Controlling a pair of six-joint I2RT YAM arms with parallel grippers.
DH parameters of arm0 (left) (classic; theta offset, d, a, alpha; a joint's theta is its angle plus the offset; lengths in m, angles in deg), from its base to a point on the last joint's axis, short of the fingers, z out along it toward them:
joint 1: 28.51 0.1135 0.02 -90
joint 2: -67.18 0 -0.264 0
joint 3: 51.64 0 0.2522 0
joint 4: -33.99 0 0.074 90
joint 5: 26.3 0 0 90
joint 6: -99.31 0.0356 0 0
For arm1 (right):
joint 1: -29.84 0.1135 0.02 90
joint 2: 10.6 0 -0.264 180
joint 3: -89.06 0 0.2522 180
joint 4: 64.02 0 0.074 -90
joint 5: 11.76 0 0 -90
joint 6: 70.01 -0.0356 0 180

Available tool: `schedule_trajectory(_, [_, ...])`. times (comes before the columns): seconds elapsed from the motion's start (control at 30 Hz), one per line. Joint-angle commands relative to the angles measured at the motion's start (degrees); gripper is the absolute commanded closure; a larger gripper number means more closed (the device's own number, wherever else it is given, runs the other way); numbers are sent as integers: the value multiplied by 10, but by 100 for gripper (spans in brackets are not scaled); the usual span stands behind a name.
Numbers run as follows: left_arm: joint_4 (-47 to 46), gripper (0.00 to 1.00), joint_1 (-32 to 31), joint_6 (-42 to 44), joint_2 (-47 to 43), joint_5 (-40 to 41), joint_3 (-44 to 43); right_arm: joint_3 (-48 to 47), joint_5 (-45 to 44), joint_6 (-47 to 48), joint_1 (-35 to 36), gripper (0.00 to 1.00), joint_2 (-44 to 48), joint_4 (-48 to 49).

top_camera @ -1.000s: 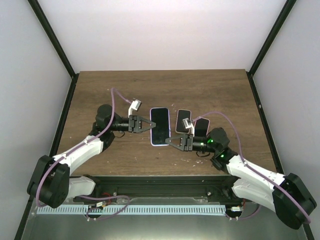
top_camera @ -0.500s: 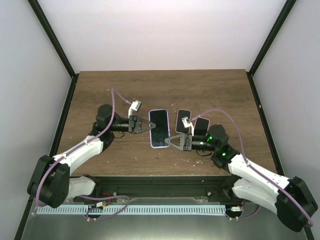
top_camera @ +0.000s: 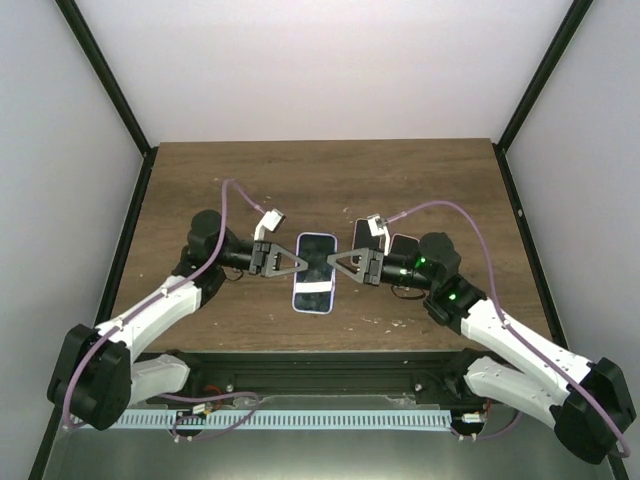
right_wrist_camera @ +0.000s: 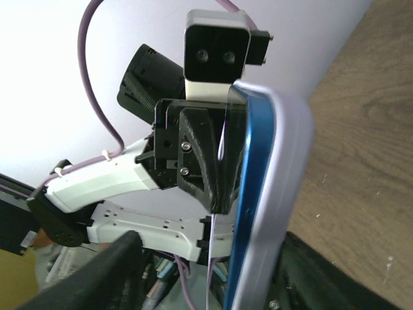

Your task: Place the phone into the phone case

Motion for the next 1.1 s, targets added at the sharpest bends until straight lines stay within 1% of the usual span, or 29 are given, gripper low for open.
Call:
schedule_trajectory(0.0, [55,90,-2,61,-24,-36,-27,-32,-9,-2,-8,64,-14,12])
schedule_trajectory(0.03, [79,89,-2,78,-26,-35,-32,-33,-5,-4,-9,70,-18,21])
schedule_trajectory(0.13, [160,90,-2,132,-29,-29,-49,-33,9,-9,-9,96,-30,41])
schedule_trajectory(0.17, [179,90,-2,146,-29,-27,-54,-33,10,-11,-9,99,-34,41])
schedule_trajectory(0.27, [217,90,-2,172,-30,-20,-61,-30,6,-10,-9,99,-35,35])
schedule_trajectory(0.33, [224,90,-2,177,-30,-23,-63,-34,7,-6,-9,98,-36,26])
schedule_trajectory(0.37, [224,90,-2,177,-31,-25,-62,-39,12,-6,-9,90,-37,23])
schedule_trajectory(0.4, [224,90,-3,176,-32,-28,-62,-45,15,-7,-9,78,-38,18])
schedule_trajectory(0.43, [224,90,-2,176,-34,-34,-61,-49,17,-9,-9,71,-39,17])
schedule_trajectory(0.5, [223,90,-2,177,-39,-41,-62,-56,16,-9,-9,65,-40,17])
schedule_trajectory(0.57, [224,90,-3,179,-43,-46,-63,-64,11,-4,-9,63,-47,12])
schedule_trajectory(0.6, [228,90,-3,182,-43,-49,-64,-71,12,-1,-9,63,-55,9])
schedule_trajectory(0.63, [234,90,-3,186,-43,-51,-65,-77,16,1,-9,67,-65,5])
schedule_trajectory(0.77, [288,90,-3,225,-39,-44,-74,-86,44,2,-9,95,-93,21])
schedule_trajectory(0.8, [304,90,-3,235,-38,-40,-77,-84,45,5,-9,99,-95,23])
schedule_trajectory(0.87, [342,91,-2,257,-37,-18,-87,-84,41,17,-9,99,-91,16])
schedule_trajectory(0.97, [420,91,-1,300,-25,24,-109,-102,10,58,-9,99,-83,-46])
schedule_trajectory(1.03, [474,92,0,337,-10,43,-127,-109,-3,75,-9,99,-78,-67])
schedule_trajectory(1.07, [486,92,0,346,-4,46,-133,-109,-6,80,-9,99,-76,-72])
